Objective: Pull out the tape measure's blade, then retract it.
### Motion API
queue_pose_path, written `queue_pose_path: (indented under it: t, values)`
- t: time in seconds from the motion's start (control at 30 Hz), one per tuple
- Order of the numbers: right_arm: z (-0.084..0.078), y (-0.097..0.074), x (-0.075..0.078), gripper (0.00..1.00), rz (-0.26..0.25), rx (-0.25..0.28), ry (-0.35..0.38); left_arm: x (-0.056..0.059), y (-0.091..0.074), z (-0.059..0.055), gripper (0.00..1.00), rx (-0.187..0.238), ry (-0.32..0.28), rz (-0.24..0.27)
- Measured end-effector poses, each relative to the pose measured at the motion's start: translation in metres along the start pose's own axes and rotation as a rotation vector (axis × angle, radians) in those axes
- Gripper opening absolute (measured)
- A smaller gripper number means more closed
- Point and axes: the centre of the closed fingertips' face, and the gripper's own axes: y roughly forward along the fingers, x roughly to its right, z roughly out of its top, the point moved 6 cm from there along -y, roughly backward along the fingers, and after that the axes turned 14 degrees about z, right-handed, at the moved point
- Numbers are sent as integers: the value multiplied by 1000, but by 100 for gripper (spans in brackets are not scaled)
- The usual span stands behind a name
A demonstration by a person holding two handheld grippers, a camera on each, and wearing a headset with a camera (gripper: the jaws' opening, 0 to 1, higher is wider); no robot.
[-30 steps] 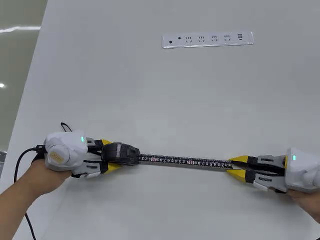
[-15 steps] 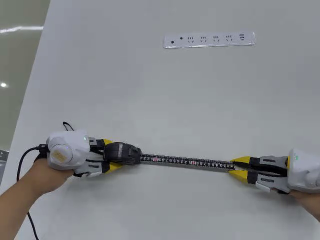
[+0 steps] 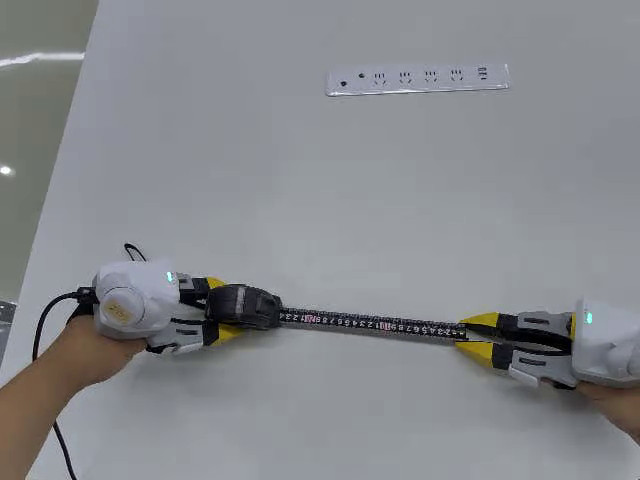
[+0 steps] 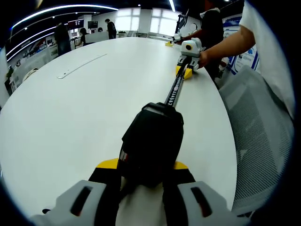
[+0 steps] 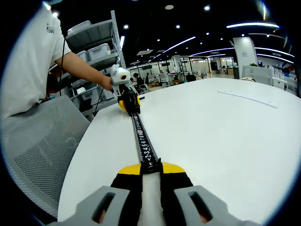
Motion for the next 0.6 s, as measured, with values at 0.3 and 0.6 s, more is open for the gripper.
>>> queue_pose_path:
  t: [0.3,0.6]
  values:
    - [3,2,-1,13,-11,-19,0,1,1,2,31,-25,15,2]
    - [4,3,-4,14,-23,-19,15,1,0,1,32,-26,16,21]
